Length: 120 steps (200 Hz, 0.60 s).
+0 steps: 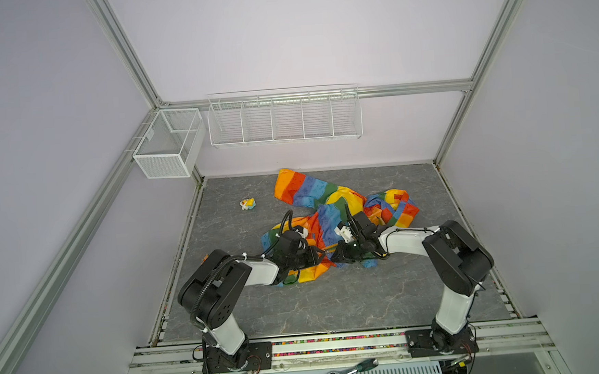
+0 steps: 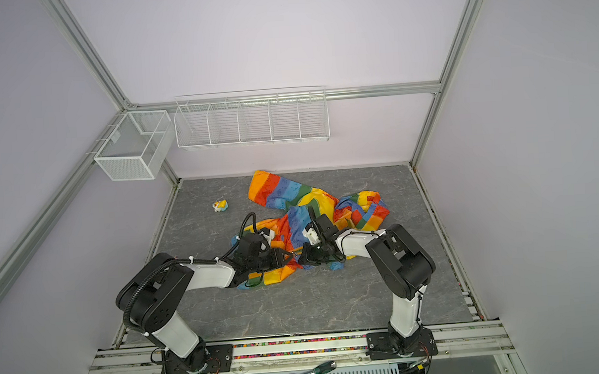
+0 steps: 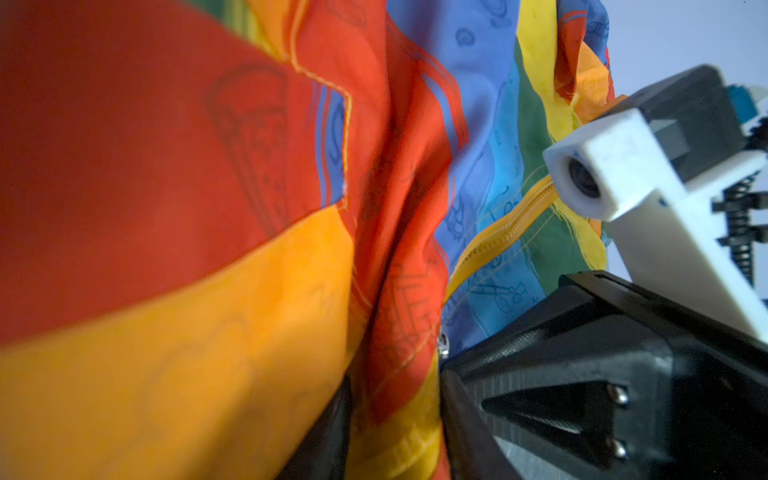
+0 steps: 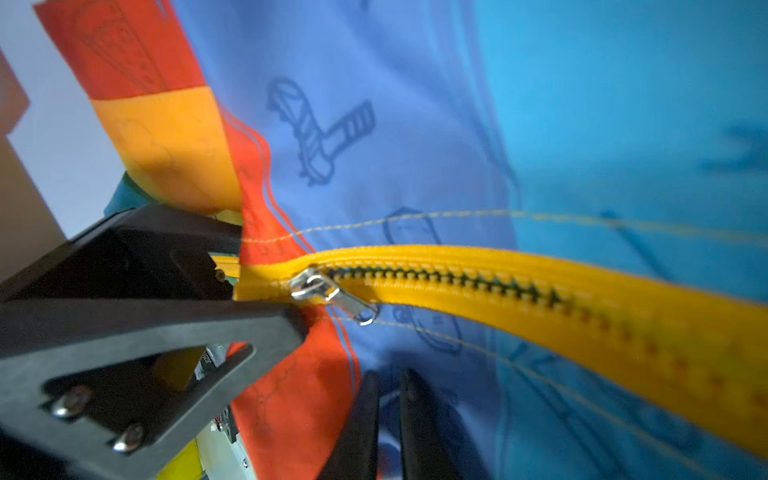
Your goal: Zip up the jacket
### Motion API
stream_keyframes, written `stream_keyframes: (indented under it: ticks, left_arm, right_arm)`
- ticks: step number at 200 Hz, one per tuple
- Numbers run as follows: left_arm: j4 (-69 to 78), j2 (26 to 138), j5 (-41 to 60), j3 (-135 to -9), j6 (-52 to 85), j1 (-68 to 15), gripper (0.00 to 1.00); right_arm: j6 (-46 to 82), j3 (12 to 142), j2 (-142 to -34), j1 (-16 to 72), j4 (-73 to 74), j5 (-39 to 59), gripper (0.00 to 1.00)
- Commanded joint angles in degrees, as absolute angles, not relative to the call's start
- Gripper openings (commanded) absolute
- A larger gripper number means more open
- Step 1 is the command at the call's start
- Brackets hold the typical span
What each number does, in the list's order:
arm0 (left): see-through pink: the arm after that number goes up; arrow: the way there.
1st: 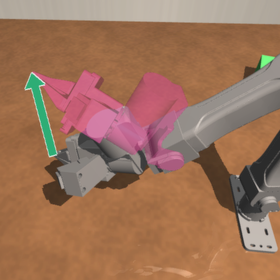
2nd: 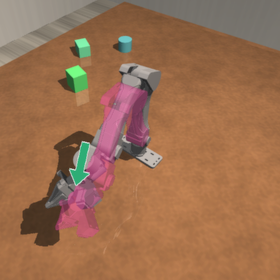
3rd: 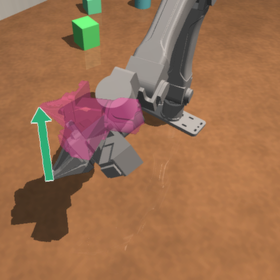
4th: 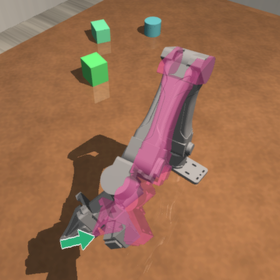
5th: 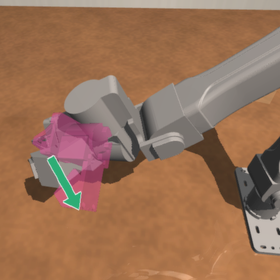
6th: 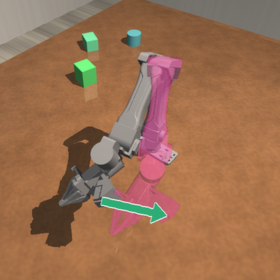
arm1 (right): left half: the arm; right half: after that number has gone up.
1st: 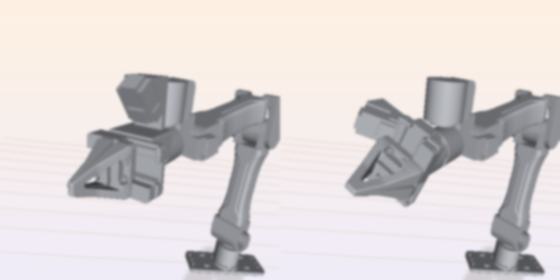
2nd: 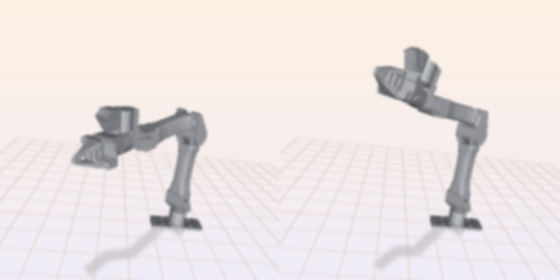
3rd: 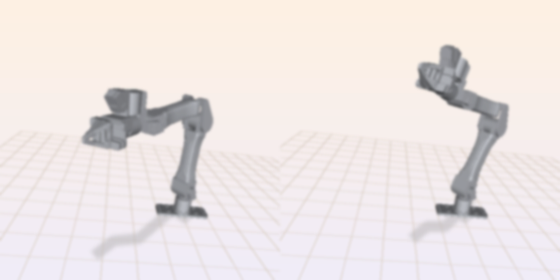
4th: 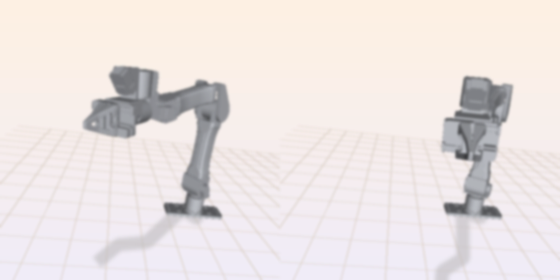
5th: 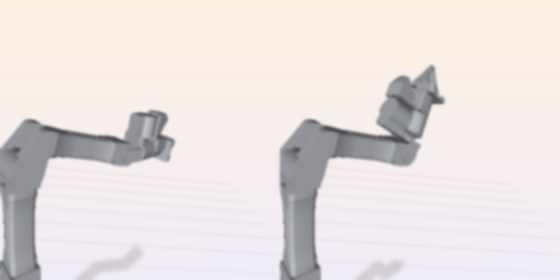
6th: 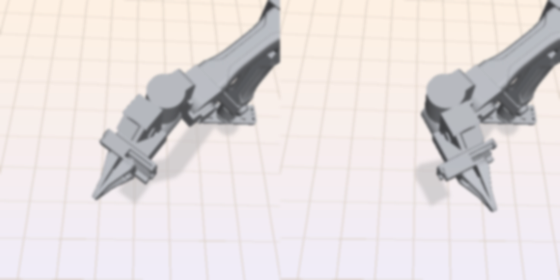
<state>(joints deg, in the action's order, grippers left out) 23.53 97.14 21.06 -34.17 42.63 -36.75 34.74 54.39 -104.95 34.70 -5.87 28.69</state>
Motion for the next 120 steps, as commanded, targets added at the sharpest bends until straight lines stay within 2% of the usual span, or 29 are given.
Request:
stream_keyframes:
  ticks: [1,31,94,103,120]
  left_arm:
    - [21.62,97.82,21.33,-31.57,44.82,-35.75,0.39]
    - [24.02,98.16,22.70,-31.27,45.76,-35.65,0.44]
    - [23.56,100.89,23.34,-33.90,46.48,-35.65,0.44]
    - [23.55,101.11,22.97,-34.14,46.58,-35.60,0.42]
    - [23.45,101.34,22.80,-34.79,46.93,-35.60,0.30]
  right_arm:
    - [34.97,53.43,-105.72,34.78,-4.85,28.13,0.15]
    - [35.20,53.39,-106.17,34.80,-4.40,28.30,0.14]
    - [35.17,53.21,-106.61,34.80,-4.04,28.30,0.14]
    - [35.20,53.18,-106.61,34.79,-4.04,28.30,0.14]
    - [35.08,53.08,-106.63,34.79,-3.97,28.22,0.14]
